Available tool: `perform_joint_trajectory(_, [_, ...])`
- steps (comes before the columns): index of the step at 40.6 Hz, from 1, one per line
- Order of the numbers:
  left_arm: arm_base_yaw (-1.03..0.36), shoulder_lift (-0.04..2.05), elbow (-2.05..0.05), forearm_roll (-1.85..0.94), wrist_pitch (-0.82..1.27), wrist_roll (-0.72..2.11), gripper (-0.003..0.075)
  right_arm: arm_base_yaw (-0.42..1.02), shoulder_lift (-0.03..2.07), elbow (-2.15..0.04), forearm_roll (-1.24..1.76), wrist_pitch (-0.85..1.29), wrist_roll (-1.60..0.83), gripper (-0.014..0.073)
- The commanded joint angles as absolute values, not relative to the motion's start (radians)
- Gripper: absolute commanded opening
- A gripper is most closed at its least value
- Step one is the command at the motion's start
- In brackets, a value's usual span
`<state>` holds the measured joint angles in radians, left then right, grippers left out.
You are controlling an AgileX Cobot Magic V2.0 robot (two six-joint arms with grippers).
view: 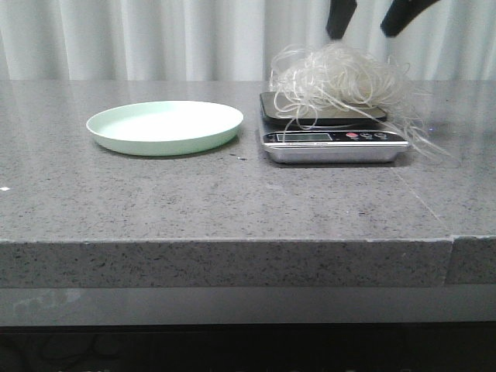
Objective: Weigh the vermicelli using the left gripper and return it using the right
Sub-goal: 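Lower the right gripper into the vermicelli on the scale and close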
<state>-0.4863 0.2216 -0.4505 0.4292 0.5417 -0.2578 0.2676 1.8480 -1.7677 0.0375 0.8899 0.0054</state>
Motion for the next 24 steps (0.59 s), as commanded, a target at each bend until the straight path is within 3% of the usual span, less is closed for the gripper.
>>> perform_joint_trajectory(1, [-0.484, 0.234, -0.477, 0.440, 0.474, -0.267, 0.0147, 0.266, 1.823, -1.805, 0.070, 0.865, -0.031, 0.0584])
perform_joint_trajectory(20, [-0.484, 0.234, -0.477, 0.438, 0.474, -0.267, 0.0147, 0.266, 1.910, -1.805, 0.159, 0.834, -0.095, 0.0580])
perform_joint_trajectory(24, [-0.484, 0.234, -0.477, 0.438, 0.474, -0.267, 0.0147, 0.266, 1.914, -1.805, 0.164, 0.841, -0.095, 0.0547])
